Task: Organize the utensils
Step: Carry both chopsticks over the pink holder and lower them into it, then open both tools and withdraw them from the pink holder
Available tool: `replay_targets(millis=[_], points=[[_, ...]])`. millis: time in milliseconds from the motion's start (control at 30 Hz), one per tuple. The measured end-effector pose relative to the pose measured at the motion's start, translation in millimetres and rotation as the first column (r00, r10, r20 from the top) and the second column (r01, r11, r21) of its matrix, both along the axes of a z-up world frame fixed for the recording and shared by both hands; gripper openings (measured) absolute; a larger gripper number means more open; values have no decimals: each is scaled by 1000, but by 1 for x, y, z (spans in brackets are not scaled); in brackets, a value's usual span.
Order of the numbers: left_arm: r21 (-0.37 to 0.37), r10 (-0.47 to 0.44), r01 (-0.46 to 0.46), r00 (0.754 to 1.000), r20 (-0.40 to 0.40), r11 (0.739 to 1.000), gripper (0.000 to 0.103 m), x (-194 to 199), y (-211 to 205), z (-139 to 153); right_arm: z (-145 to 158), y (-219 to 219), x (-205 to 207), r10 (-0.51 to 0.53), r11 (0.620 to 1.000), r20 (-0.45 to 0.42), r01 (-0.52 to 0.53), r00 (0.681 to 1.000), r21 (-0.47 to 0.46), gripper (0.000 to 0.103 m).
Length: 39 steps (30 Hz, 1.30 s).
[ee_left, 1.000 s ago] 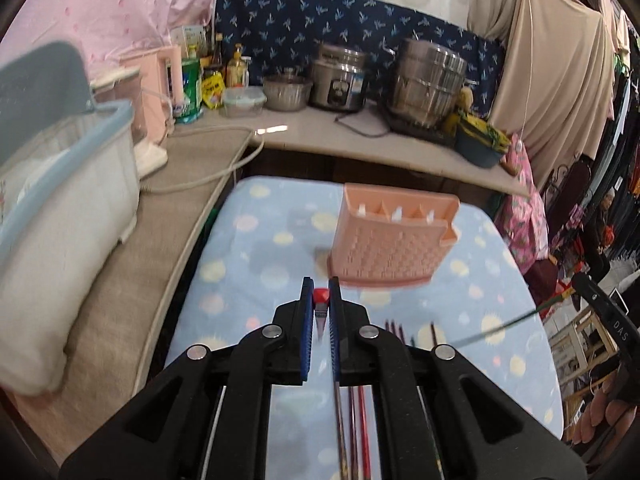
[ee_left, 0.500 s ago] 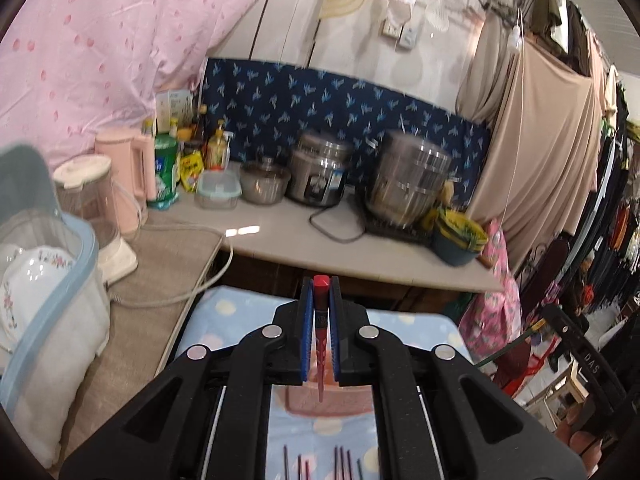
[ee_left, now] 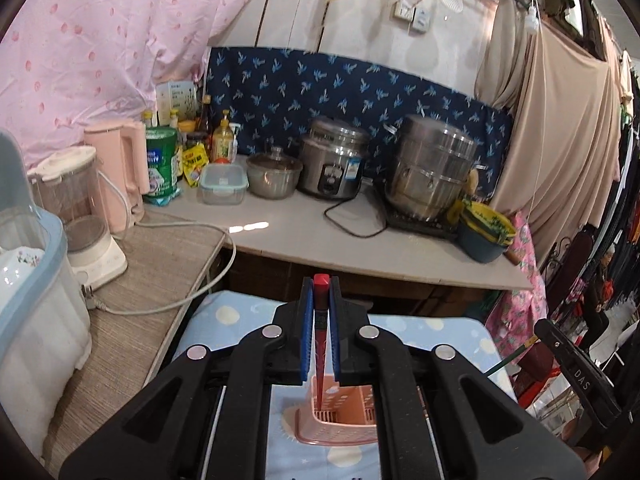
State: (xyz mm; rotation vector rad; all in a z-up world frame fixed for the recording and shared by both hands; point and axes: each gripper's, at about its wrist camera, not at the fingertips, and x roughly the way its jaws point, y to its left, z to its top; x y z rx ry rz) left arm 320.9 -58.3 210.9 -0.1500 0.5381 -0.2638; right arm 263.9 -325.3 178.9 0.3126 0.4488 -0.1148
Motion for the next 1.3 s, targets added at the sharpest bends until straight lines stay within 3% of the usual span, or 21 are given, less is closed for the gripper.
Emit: replay_targets(millis=[200,333,367,667,1300], points=[[19,12,-12,999,-38,1000,9,4,1,-24,-15,3,1,-10,999,-24,10,1000,-33,11],[29,32,-31,999,-39,999,32,-1,6,-27,-7,3,-10,-23,999,2,23,1000,-27,23],[31,39,-38,998,-39,999,33,-3,8,-25,-5,4,-13,-24,999,7,24,1000,-26,24],[64,47,-45,998,-44,997,36,-40,25,-24,6,19,-63,-18,999,28,19,999,-42,33],[158,62,-40,989,-132,987,36,-139,42,-78,-49,48,-172,-10,999,-72,8,997,-31,38]])
